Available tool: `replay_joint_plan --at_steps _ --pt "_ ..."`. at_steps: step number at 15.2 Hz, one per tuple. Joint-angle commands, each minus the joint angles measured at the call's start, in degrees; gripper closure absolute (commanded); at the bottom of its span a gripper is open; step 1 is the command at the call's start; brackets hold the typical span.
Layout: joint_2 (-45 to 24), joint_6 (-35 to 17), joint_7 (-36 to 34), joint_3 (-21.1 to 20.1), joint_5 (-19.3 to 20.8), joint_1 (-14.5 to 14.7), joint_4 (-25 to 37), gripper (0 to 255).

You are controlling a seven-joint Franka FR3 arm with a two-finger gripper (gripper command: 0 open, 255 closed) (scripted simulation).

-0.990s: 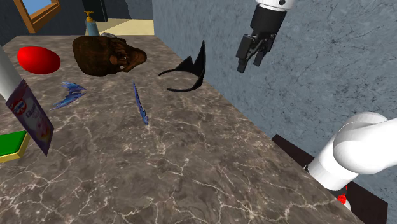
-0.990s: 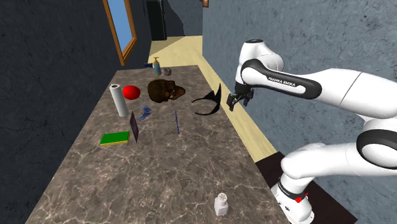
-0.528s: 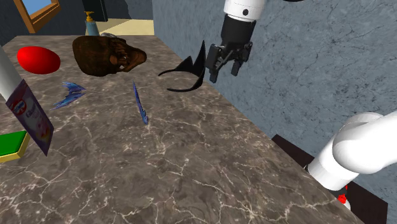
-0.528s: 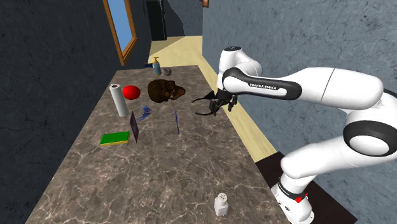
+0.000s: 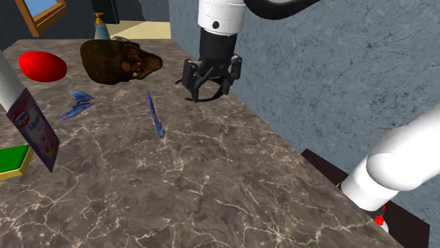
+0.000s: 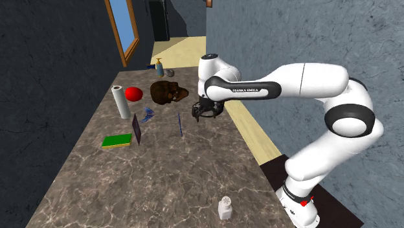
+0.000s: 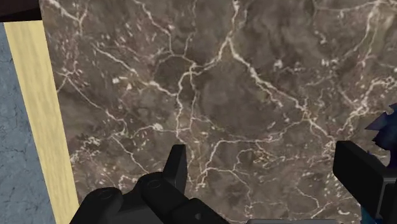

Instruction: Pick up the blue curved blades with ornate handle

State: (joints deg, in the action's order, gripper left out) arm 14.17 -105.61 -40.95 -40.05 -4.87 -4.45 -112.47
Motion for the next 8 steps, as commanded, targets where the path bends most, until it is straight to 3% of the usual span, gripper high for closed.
replay_joint_plan --at_steps 1,5,8 --pt "-5.1 -0.6 -5.0 -3.0 3.1 -0.6 3.6 0" --pt "-17.5 -0.3 -16.1 -7.9 12.6 0.8 12.3 0" --pt "-27.4 1.7 -23.7 -8.6 20.5 5.3 20.3 0"
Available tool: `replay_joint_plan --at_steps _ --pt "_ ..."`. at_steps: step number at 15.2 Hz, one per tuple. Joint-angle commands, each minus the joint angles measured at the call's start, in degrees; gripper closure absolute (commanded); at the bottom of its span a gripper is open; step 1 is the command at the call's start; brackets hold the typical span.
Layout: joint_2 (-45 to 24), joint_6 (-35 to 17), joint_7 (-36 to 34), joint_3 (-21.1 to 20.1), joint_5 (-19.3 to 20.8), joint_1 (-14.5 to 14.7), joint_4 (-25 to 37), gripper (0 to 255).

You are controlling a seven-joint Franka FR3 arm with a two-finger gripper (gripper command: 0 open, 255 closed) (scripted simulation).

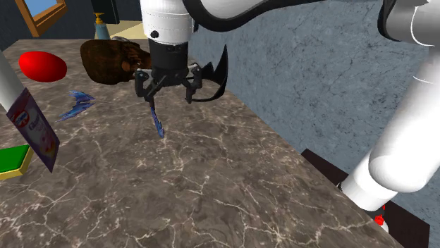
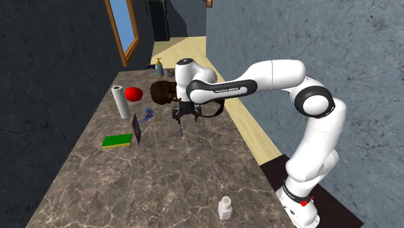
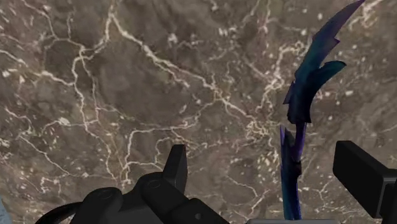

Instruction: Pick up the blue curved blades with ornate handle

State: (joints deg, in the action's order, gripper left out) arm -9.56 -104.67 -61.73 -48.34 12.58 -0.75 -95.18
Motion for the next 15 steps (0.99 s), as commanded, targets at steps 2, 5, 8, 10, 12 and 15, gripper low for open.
replay_joint_plan --at_steps 2,5,8,10,12,15 --pt "-9.9 2.7 -6.8 0.8 7.6 5.9 9.1 0" --pt "-10.6 1.5 -7.4 1.3 8.1 6.5 8.4 0" --pt "-10.7 -0.8 -7.8 1.5 8.3 6.2 6.2 0" --pt "-10.9 -2.6 -8.2 1.6 8.6 6.0 4.5 0" --pt "-10.9 -2.6 -8.2 1.6 8.6 6.0 4.5 0" --pt "-11.1 -2.5 -8.2 1.7 8.7 6.1 4.7 255"
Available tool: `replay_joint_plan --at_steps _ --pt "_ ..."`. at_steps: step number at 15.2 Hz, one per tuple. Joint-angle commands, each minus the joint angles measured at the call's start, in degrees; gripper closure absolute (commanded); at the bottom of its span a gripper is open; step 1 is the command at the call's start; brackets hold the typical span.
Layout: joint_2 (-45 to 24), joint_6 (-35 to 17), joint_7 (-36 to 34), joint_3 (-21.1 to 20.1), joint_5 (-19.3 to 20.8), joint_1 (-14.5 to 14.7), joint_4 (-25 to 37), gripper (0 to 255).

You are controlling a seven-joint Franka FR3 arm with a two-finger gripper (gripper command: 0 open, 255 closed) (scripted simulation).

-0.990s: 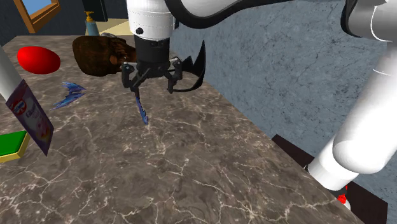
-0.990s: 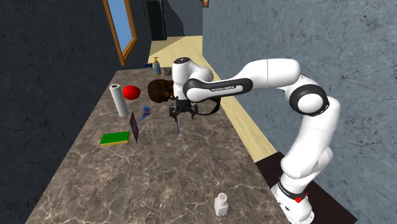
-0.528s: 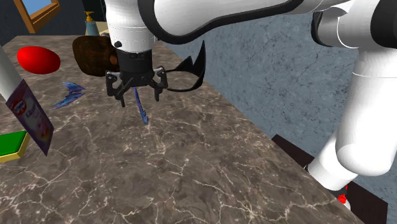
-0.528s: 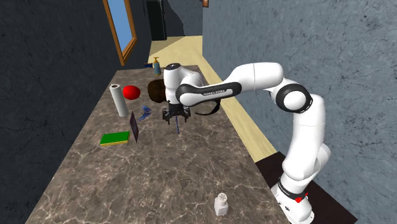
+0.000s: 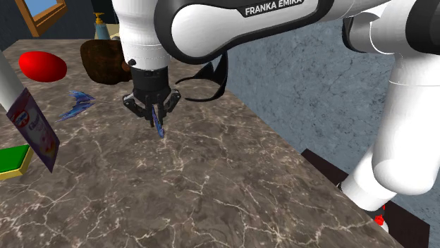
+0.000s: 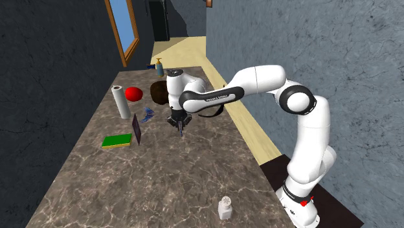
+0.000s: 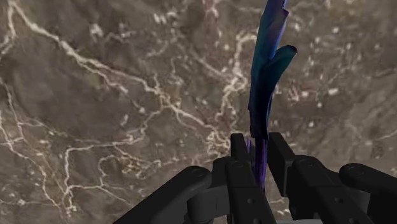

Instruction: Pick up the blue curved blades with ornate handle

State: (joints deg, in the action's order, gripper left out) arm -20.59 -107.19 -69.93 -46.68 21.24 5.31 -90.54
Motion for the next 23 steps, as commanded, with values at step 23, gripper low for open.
replay_joint_plan --at_steps 23 --pt "-0.3 11.6 1.7 -0.5 -0.4 2.3 12.2 255"
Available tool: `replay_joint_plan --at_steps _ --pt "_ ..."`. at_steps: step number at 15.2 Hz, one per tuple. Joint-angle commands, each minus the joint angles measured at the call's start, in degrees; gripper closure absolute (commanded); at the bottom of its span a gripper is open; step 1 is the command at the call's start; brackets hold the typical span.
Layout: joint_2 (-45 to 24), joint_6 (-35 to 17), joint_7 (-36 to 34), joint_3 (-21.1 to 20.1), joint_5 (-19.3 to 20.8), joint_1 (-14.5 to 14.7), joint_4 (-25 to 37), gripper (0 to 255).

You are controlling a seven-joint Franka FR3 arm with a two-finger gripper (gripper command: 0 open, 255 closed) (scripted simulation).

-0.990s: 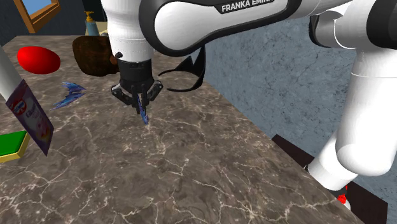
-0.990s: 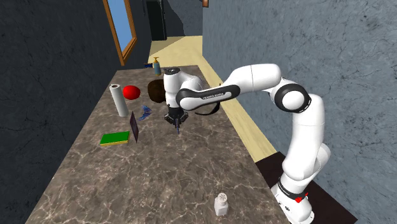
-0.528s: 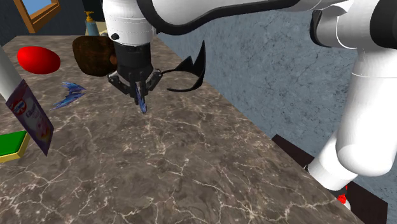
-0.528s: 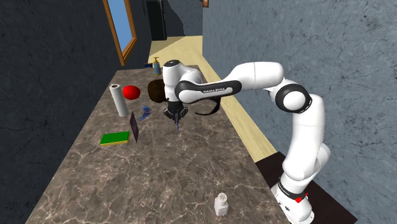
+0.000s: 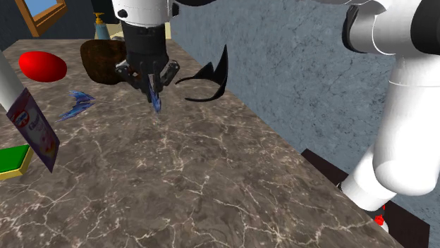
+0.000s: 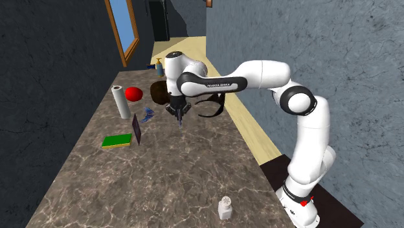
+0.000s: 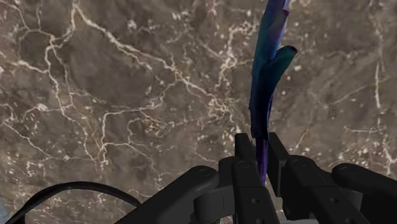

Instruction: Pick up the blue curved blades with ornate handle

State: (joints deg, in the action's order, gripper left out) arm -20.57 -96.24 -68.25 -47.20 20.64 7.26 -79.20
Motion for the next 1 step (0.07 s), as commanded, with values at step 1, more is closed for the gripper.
replay_joint_plan --at_steps 1 --pt "-0.3 0.7 0.0 0.0 0.2 0.3 0.9 255"
